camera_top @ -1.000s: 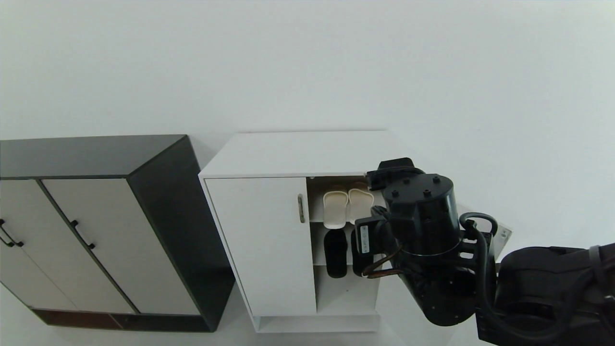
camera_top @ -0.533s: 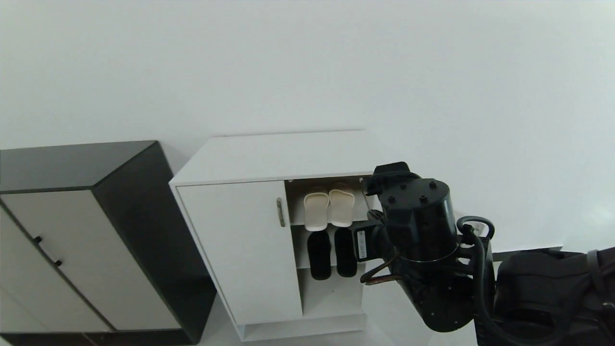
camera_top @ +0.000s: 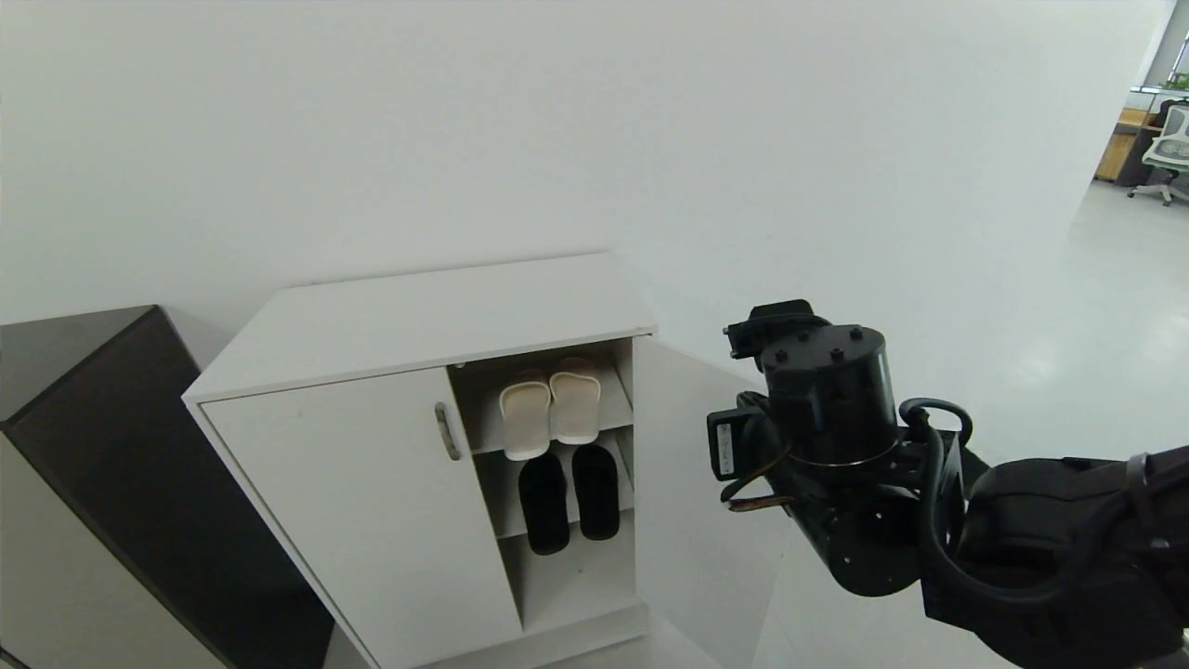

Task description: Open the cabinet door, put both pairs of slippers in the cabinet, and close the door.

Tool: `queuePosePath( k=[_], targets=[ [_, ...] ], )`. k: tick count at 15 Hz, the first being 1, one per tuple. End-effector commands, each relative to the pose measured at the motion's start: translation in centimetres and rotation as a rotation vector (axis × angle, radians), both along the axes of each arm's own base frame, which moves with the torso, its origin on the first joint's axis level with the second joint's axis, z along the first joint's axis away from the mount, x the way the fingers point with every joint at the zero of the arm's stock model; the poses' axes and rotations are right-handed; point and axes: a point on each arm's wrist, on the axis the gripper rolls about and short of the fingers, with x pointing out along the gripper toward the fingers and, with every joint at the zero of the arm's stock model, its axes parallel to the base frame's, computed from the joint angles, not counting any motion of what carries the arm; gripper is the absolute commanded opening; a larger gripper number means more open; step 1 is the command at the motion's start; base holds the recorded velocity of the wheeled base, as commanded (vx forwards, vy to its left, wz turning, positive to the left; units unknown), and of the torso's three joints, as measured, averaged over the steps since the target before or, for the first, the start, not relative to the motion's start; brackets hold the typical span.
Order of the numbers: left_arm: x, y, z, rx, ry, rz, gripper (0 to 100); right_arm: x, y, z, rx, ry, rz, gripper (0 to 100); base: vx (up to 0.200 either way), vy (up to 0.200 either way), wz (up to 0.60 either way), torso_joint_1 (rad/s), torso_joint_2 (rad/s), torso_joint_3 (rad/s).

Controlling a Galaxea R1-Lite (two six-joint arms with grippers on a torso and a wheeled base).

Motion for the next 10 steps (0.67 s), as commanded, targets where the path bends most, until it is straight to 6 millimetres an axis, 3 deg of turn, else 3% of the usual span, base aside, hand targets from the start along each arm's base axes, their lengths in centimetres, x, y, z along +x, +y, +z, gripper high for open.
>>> queuePosePath(
  k=[1,3,6,8,10],
  targets=[
    [0.0,0.0,0.0,0.0,0.001,0.001,0,1.8,-1.7,0.9,0.014,-0.017,-0.051,0,0.0,0.0,0.0,0.0,0.0,0.0],
    [0.0,0.0,0.0,0.0,0.001,0.001,0,3.6,-3.1,1.5,0.039,-0.025,-0.081,0,0.0,0.0,0.0,0.0,0.0,0.0],
    [0.0,0.0,0.0,0.0,0.001,0.001,0,4.9,-4.4,1.9,0.057,-0.028,-0.093,0,-0.2,0.0,0.0,0.006,0.0,-0.001],
    [0.0,0.0,0.0,0.0,0.001,0.001,0,5.5,-4.9,1.9,0.064,-0.026,-0.094,0,0.0,0.0,0.0,0.0,0.0,0.0],
    [0.0,0.0,0.0,0.0,0.001,0.001,0,7.6,-5.7,1.4,0.075,-0.02,-0.131,0,0.0,0.0,0.0,0.0,0.0,0.0]
  ],
)
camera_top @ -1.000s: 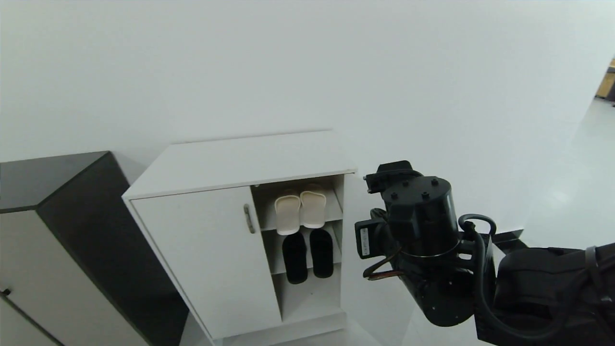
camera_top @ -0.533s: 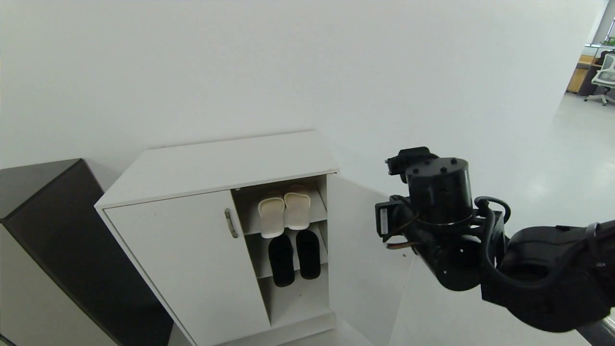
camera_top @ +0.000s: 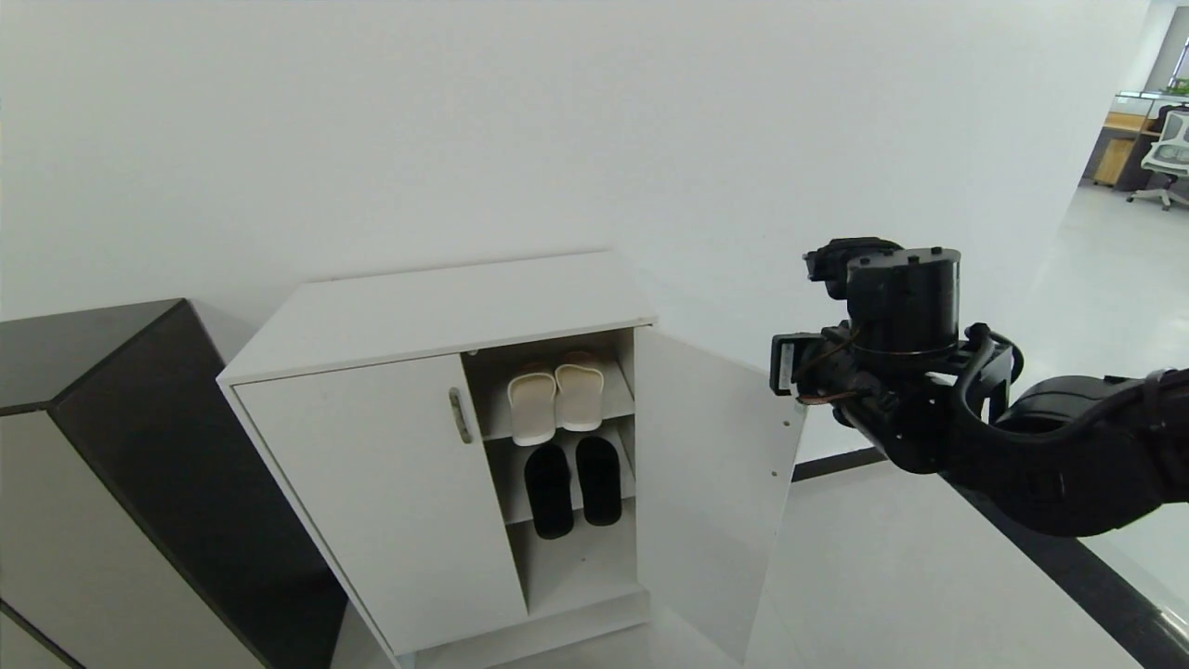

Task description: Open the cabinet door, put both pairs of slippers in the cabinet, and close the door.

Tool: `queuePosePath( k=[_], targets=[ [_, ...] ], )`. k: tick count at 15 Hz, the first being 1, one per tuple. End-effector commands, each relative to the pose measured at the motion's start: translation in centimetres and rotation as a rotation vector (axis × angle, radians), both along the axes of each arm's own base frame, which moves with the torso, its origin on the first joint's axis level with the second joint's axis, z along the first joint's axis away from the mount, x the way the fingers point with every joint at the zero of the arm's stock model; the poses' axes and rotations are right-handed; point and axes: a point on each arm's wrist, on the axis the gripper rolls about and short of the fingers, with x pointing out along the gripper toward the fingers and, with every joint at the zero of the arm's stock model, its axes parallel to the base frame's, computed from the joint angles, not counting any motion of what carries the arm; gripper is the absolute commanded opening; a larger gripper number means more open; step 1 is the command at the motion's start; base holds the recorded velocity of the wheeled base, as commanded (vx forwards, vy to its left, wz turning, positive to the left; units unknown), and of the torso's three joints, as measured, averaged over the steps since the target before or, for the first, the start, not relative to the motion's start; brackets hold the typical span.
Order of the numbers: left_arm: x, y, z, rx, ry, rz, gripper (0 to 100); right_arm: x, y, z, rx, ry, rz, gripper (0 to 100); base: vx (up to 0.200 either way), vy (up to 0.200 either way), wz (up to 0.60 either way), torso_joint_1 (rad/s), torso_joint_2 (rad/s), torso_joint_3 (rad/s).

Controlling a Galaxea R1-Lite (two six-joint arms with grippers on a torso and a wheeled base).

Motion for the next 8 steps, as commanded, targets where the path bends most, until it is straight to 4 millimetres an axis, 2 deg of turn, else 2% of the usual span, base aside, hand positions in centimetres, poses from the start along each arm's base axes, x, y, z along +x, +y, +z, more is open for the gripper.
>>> queuePosePath(
  k=[1,8],
  targets=[
    [0.0,0.0,0.0,0.0,0.002,0.0,0,2.2,-0.5,-0.8,0.013,0.014,-0.032,0,0.0,0.0,0.0,0.0,0.0,0.0],
    [0.0,0.0,0.0,0.006,0.0,-0.002,0,6.7,-2.1,-2.3,0.095,0.111,-0.027,0,0.0,0.0,0.0,0.0,0.0,0.0]
  ],
)
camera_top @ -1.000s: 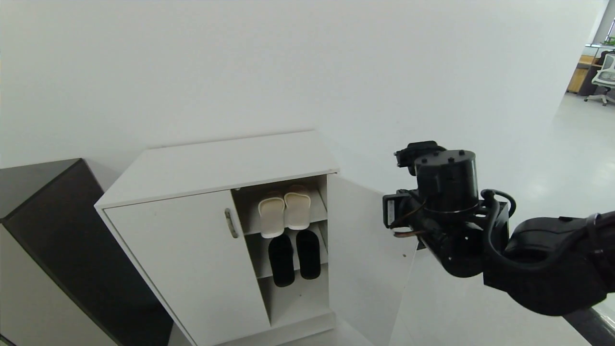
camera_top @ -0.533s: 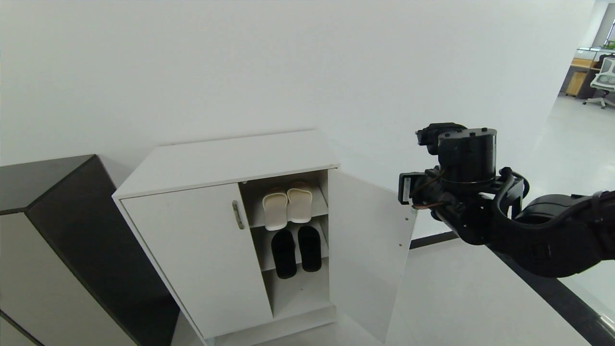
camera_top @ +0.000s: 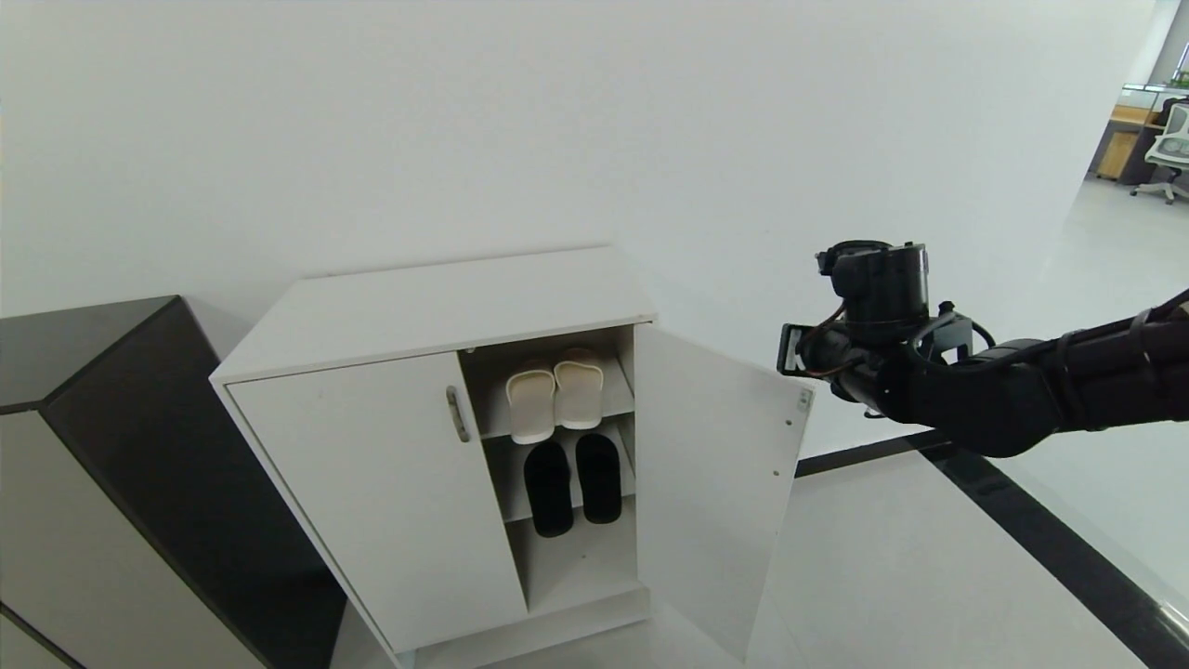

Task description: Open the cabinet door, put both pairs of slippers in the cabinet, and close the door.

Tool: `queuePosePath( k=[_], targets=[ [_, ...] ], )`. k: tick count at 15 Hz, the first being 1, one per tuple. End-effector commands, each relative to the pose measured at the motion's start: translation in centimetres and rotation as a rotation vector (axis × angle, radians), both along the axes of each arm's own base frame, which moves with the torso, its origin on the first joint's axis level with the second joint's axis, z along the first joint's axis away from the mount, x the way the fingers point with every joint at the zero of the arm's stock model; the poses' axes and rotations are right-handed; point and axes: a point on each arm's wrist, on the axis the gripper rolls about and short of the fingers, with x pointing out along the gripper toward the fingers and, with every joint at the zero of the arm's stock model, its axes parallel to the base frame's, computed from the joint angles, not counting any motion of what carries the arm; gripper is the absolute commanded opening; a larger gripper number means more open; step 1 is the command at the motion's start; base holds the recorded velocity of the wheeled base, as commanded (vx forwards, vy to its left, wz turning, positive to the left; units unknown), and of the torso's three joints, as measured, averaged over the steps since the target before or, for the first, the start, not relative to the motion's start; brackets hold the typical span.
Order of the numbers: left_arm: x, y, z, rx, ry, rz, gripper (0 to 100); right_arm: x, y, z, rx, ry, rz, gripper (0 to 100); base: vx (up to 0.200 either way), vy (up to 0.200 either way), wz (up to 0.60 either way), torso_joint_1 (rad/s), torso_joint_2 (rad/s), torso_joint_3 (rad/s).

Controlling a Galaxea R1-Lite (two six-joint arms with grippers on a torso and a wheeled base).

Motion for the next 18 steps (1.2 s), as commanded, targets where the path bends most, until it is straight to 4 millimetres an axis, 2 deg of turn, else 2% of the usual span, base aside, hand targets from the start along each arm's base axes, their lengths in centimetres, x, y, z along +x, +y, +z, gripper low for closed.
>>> queuePosePath(
  k=[1,4,8,14,18],
  targets=[
    [0.0,0.0,0.0,0.001,0.001,-0.001,0,1.6,-0.4,-1.3,-0.008,0.018,-0.026,0,0.0,0.0,0.0,0.0,0.0,0.0],
    [0.0,0.0,0.0,0.001,0.001,-0.001,0,3.4,-0.8,-2.6,-0.011,0.04,-0.033,0,0.0,0.0,0.0,0.0,0.0,0.0],
    [0.0,0.0,0.0,0.001,0.001,-0.001,0,4.0,-0.4,-4.4,-0.029,0.075,-0.032,0,0.0,0.0,0.0,0.0,0.0,0.0],
    [0.0,0.0,0.0,0.001,0.001,-0.001,0,3.9,-0.2,-4.6,-0.029,0.079,-0.026,0,0.0,0.0,0.0,0.0,0.0,0.0],
    [0.0,0.0,0.0,0.001,0.001,-0.001,0,1.9,1.5,-4.2,-0.03,0.085,0.026,0,0.0,0.0,0.0,0.0,0.0,0.0]
  ],
)
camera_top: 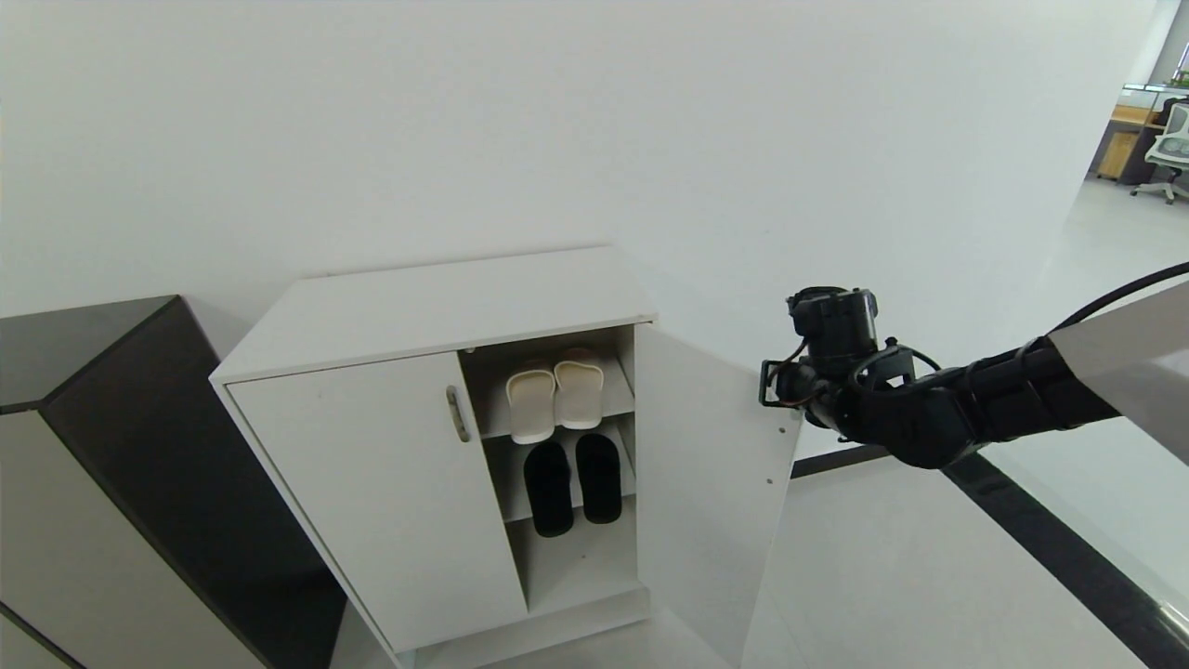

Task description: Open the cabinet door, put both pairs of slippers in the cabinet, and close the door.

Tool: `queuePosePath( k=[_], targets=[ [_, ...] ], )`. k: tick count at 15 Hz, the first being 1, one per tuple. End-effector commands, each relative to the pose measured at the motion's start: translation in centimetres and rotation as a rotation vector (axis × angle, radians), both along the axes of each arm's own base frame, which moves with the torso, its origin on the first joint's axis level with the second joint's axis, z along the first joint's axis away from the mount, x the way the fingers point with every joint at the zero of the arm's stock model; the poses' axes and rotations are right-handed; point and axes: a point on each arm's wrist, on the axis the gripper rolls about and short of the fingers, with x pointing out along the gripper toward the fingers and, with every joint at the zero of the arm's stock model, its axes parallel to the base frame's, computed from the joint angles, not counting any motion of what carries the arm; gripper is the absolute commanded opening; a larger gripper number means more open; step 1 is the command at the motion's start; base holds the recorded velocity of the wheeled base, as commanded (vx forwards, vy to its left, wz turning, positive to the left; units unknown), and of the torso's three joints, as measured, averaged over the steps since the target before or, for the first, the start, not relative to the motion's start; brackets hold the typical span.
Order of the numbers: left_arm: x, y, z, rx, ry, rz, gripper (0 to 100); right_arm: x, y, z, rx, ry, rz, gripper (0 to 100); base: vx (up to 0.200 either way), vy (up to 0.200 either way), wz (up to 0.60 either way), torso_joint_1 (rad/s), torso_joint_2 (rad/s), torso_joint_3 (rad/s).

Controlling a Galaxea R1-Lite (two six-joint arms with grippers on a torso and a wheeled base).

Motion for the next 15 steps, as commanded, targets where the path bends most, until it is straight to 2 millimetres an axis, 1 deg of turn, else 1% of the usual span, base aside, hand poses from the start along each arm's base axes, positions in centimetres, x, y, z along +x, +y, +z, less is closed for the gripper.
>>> queuePosePath(
  k=[1,3,4,6,7,8,10,12,14,15],
  targets=[
    [0.0,0.0,0.0,0.0,0.001,0.0,0,-2.2,1.5,0.8,0.006,-0.002,0.052,0,0.0,0.0,0.0,0.0,0.0,0.0],
    [0.0,0.0,0.0,0.0,0.001,0.0,0,-6.0,3.7,2.0,0.01,-0.012,0.147,0,0.0,0.0,0.0,0.0,0.0,0.0],
    [0.0,0.0,0.0,0.0,0.001,0.0,0,-8.0,4.5,2.8,0.016,-0.023,0.194,0,0.0,0.0,0.0,0.0,0.0,0.0],
    [0.0,0.0,0.0,0.0,0.001,0.0,0,-11.2,5.3,3.9,0.022,-0.036,0.266,0,0.0,0.0,0.0,0.0,0.0,0.0],
    [0.0,0.0,0.0,0.0,0.001,0.0,0,-12.2,5.4,4.2,0.024,-0.039,0.291,0,0.0,0.0,0.0,0.0,0.0,0.0],
    [0.0,0.0,0.0,0.0,0.001,0.0,0,-12.7,5.4,4.3,0.024,-0.04,0.302,0,0.0,0.0,0.0,0.0,0.0,0.0],
    [0.0,0.0,0.0,0.0,0.001,0.0,0,-12.8,5.4,4.1,0.017,-0.032,0.304,0,0.0,0.0,0.0,0.0,0.0,0.0],
    [0.0,0.0,0.0,0.0,0.001,0.0,0,-12.1,4.8,3.2,0.006,-0.007,0.287,0,0.0,0.0,0.0,0.0,0.0,0.0],
    [0.0,0.0,0.0,0.0,0.001,0.0,0,-11.6,4.0,2.4,0.013,0.008,0.308,0,0.0,0.0,0.0,0.0,0.0,0.0],
    [0.0,0.0,0.0,0.0,0.001,0.0,0,-11.4,4.1,1.9,0.009,0.005,0.322,0,0.0,0.0,0.0,0.0,0.0,0.0]
  ],
)
